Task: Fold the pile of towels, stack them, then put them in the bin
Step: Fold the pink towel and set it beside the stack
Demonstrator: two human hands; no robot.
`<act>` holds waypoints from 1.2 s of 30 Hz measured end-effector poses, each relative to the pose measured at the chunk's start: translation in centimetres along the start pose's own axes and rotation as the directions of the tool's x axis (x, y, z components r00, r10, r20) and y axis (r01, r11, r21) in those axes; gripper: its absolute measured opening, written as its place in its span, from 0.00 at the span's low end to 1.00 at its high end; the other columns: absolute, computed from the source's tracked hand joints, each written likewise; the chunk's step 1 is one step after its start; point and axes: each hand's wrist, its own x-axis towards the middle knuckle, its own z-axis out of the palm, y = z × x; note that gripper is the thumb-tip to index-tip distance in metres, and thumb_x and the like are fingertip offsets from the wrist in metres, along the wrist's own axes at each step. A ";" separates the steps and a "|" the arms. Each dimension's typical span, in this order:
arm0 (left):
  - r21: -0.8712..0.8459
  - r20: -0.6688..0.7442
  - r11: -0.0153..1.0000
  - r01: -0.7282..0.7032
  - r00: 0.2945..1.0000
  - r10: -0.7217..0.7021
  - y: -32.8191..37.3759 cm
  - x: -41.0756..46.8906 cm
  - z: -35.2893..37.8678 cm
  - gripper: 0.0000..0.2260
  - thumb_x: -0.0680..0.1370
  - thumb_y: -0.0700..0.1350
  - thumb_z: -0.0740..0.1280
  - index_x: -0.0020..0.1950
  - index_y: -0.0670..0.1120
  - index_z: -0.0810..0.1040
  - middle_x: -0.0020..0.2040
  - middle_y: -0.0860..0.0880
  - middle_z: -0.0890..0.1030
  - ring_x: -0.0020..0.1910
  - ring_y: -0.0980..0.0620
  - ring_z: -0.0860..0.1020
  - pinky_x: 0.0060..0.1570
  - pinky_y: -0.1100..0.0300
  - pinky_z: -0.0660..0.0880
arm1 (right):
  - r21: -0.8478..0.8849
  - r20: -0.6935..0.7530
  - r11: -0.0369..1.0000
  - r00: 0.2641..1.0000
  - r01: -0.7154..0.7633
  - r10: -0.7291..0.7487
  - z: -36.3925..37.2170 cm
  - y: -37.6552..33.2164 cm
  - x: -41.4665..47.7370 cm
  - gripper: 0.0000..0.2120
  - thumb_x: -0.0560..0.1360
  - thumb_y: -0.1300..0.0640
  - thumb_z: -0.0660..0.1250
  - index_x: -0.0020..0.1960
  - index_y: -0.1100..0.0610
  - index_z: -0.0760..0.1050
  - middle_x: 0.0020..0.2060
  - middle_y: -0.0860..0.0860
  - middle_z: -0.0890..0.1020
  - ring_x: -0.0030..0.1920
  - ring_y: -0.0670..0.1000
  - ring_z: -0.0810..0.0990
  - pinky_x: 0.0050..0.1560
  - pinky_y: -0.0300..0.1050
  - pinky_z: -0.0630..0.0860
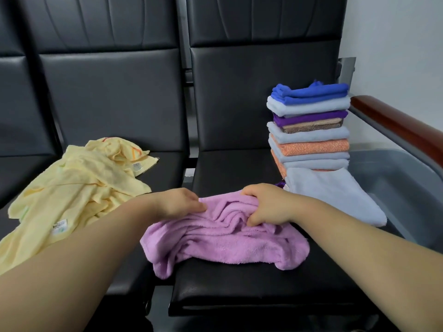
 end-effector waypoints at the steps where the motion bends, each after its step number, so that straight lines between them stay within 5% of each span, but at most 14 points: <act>1: 0.050 0.017 0.999 0.015 1.000 -0.016 -0.3 0.1 -0.2 0.16 0.81 0.58 0.67 0.39 0.48 0.77 0.38 0.54 0.79 0.40 0.54 0.77 0.48 0.55 0.75 | -0.025 0.009 1.000 1.000 0.009 -0.008 0.2 0.0 0.5 0.17 0.68 0.57 0.79 0.53 0.51 0.77 0.49 0.49 0.81 0.48 0.53 0.82 0.48 0.51 0.80; 7: 0.321 -0.150 0.944 0.081 0.988 -0.034 -2.7 1.8 -0.9 0.18 0.83 0.56 0.63 0.37 0.49 0.74 0.39 0.51 0.79 0.43 0.50 0.77 0.47 0.56 0.73 | -0.093 -0.113 0.978 0.978 -0.189 0.178 0.2 1.4 2.6 0.22 0.68 0.46 0.80 0.56 0.50 0.75 0.52 0.47 0.78 0.50 0.49 0.79 0.48 0.46 0.77; 11: 0.354 -0.177 0.931 0.088 0.984 -0.026 -3.6 2.8 -1.2 0.17 0.82 0.55 0.63 0.37 0.48 0.76 0.38 0.49 0.80 0.42 0.48 0.78 0.44 0.55 0.73 | 0.018 -0.032 0.972 0.971 -0.236 0.236 0.0 1.4 3.2 0.30 0.68 0.38 0.80 0.63 0.49 0.74 0.58 0.44 0.76 0.55 0.48 0.77 0.53 0.45 0.75; 13: 0.301 -0.197 0.951 0.065 0.980 -0.004 -3.6 3.1 -1.2 0.17 0.82 0.56 0.64 0.38 0.48 0.77 0.39 0.50 0.81 0.43 0.48 0.79 0.44 0.55 0.74 | 0.156 -0.048 0.957 0.966 -0.246 0.256 -0.2 1.2 3.5 0.27 0.69 0.36 0.77 0.59 0.52 0.79 0.57 0.46 0.80 0.55 0.49 0.79 0.56 0.47 0.77; 16: 0.201 -0.177 0.979 0.026 0.984 0.010 -3.3 3.4 -1.1 0.18 0.78 0.63 0.67 0.40 0.50 0.80 0.38 0.52 0.82 0.41 0.52 0.79 0.43 0.56 0.76 | 0.273 -0.207 0.936 0.937 -0.220 0.280 -0.2 1.2 4.4 0.16 0.74 0.42 0.72 0.50 0.55 0.83 0.51 0.51 0.84 0.53 0.53 0.82 0.60 0.56 0.80; 18: 0.197 -0.145 0.980 -0.014 0.988 0.043 -3.3 3.8 -1.0 0.17 0.77 0.62 0.70 0.41 0.49 0.82 0.38 0.52 0.82 0.41 0.52 0.79 0.44 0.56 0.76 | 0.234 -0.282 0.952 0.923 -0.197 0.260 0.0 1.5 5.0 0.04 0.74 0.52 0.71 0.46 0.50 0.83 0.46 0.46 0.84 0.50 0.49 0.82 0.57 0.52 0.80; 23: 0.180 -0.142 0.982 -0.061 0.986 0.087 -3.1 4.2 -1.2 0.10 0.77 0.50 0.73 0.39 0.48 0.78 0.34 0.54 0.78 0.35 0.54 0.75 0.39 0.60 0.73 | 0.175 -0.340 0.974 0.919 -0.146 0.199 0.7 2.0 5.9 0.11 0.76 0.60 0.70 0.56 0.48 0.80 0.39 0.42 0.82 0.44 0.44 0.81 0.49 0.42 0.76; 28: 0.205 -0.158 0.977 -0.062 0.983 0.095 -3.3 4.4 -0.6 0.11 0.79 0.48 0.70 0.38 0.48 0.73 0.36 0.53 0.75 0.36 0.54 0.72 0.37 0.60 0.69 | 0.011 -0.351 0.960 0.898 -0.280 0.266 1.3 2.8 6.7 0.06 0.75 0.58 0.69 0.43 0.48 0.78 0.43 0.44 0.81 0.48 0.51 0.80 0.46 0.46 0.77; 36: 0.229 -0.206 0.972 -0.047 0.974 0.096 -3.1 4.8 -0.2 0.11 0.80 0.48 0.69 0.40 0.47 0.72 0.37 0.52 0.75 0.37 0.53 0.71 0.36 0.60 0.67 | 0.068 -0.431 0.951 0.851 -0.303 0.302 1.8 3.2 6.9 0.10 0.77 0.60 0.67 0.40 0.51 0.69 0.41 0.48 0.78 0.39 0.48 0.73 0.35 0.44 0.65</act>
